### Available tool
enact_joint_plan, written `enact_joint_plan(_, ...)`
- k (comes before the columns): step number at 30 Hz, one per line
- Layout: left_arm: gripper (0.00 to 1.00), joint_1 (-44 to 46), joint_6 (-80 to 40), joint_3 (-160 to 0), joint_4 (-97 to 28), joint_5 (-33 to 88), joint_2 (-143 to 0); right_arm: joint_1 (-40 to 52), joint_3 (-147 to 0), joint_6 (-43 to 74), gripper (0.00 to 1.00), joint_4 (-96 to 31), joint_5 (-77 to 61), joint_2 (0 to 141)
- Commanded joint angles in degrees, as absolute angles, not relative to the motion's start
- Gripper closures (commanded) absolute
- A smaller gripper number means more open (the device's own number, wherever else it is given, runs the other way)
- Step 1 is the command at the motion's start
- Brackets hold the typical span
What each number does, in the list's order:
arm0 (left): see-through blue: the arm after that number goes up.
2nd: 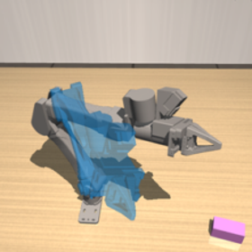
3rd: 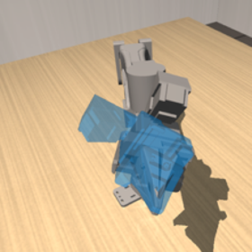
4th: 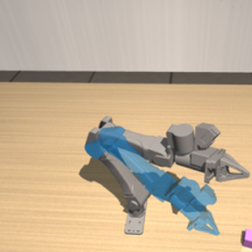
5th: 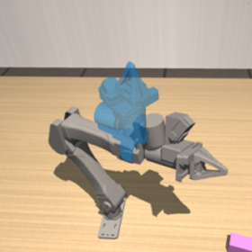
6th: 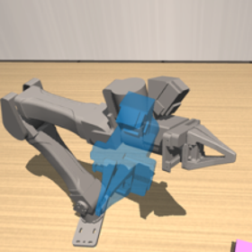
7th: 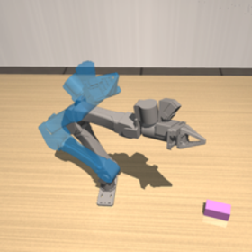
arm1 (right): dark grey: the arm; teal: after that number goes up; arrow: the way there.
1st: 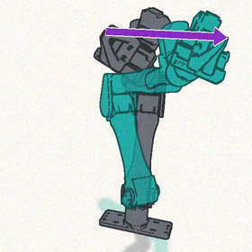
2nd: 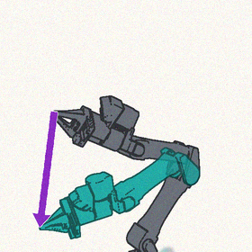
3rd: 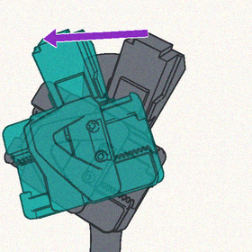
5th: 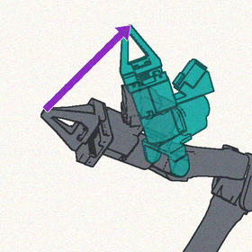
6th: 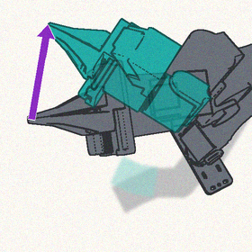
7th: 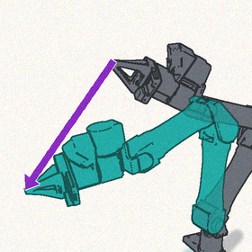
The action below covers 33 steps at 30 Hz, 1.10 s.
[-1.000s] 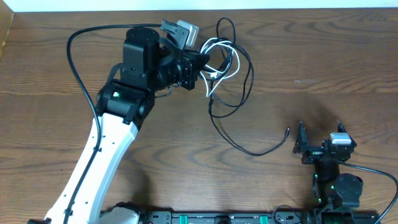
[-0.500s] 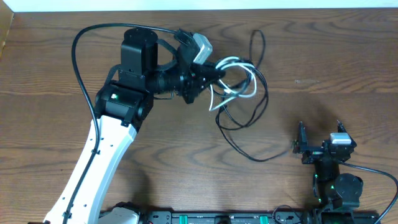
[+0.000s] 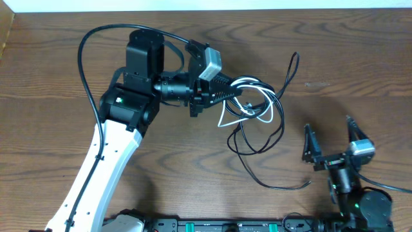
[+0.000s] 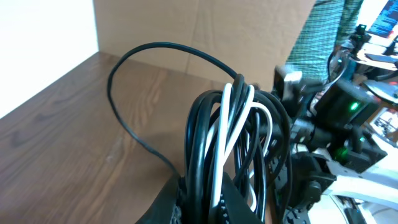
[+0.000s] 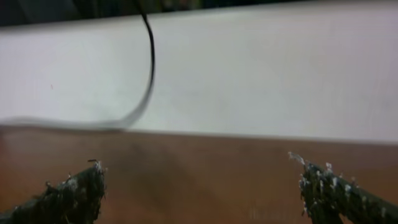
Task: Untangle cables
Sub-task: 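Move the right gripper toward the cables held by the left gripper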
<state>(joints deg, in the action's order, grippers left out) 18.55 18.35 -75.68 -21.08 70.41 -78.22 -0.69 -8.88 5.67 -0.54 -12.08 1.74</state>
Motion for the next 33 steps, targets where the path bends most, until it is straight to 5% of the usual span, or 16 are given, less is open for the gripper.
enact_joint_plan(1,0.92,20.95,19.49,-76.09,-20.97,72.88,-77.36,-1.10,-18.20,3.66,0.01,-4.36,-13.04,6.63)
enact_joint_plan(12,0.93,22.04,21.23,-76.09,-23.27,72.84,-77.36,-1.10,-53.63,3.36,0.01,-36.91,-26.85,35.51)
enact_joint_plan(33,0.93,22.06,28.91,-76.09,-32.56,82.48,-77.36,-1.08,-56.01,13.41,0.01,-40.86,-37.74,46.44)
